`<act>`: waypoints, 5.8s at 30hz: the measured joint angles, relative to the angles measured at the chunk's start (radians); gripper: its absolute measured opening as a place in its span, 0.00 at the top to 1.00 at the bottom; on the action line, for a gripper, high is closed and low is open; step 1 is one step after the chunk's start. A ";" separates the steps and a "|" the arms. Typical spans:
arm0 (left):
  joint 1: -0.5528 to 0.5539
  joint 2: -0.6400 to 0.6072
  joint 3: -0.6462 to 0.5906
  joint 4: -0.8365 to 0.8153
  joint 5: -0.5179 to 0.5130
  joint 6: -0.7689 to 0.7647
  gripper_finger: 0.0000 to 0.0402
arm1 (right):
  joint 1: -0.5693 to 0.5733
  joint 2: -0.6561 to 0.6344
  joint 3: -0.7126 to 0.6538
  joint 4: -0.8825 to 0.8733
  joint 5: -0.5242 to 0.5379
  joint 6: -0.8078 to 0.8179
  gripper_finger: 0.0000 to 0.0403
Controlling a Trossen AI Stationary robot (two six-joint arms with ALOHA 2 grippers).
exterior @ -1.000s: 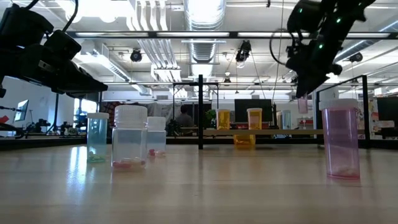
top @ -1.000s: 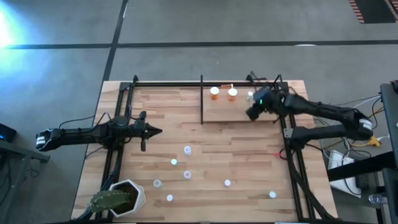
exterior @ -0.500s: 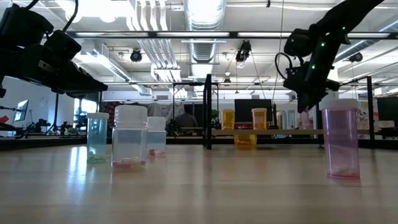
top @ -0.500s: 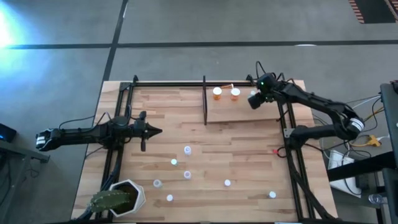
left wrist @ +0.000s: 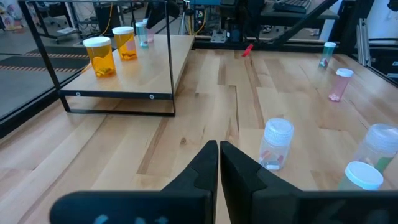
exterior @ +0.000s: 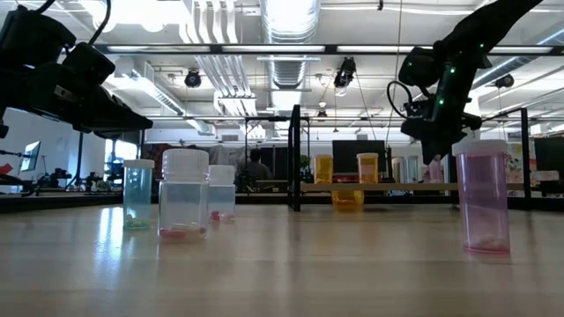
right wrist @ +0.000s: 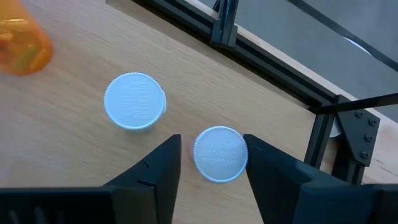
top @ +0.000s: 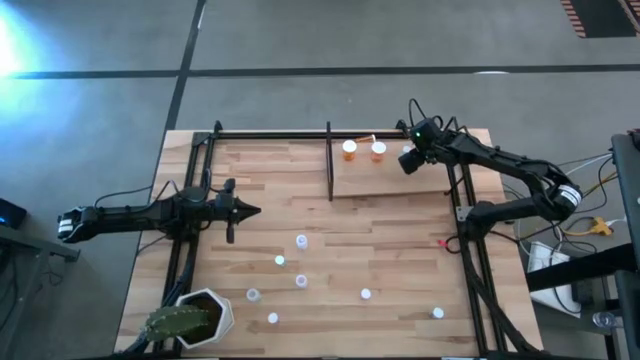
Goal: Pick and place medicine bottles onto shelf by color
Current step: Put the top pink pill bottle on the shelf, then put the top transparent pill bottle on the shelf
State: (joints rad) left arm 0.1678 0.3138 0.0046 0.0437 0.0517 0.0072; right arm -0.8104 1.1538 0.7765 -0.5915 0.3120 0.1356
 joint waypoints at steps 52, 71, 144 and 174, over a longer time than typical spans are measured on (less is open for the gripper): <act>0.000 0.000 0.000 0.000 0.000 0.000 1.00 | 1.318 -0.073 -0.227 0.466 -0.140 0.232 0.56; 0.000 0.000 0.000 0.000 0.000 0.000 1.00 | 1.387 0.367 -0.062 0.759 -0.190 0.114 0.42; 0.000 0.007 0.000 0.000 0.000 0.000 1.00 | 0.489 0.344 0.067 0.758 0.028 -0.154 0.54; 0.000 0.008 0.000 0.001 0.000 0.000 1.00 | 1.149 0.170 -0.343 1.173 0.012 0.100 0.54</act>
State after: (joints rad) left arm 0.1678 0.3214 0.0045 0.0443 0.0517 0.0071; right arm 0.3389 1.3235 0.4332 0.5817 0.3240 0.2358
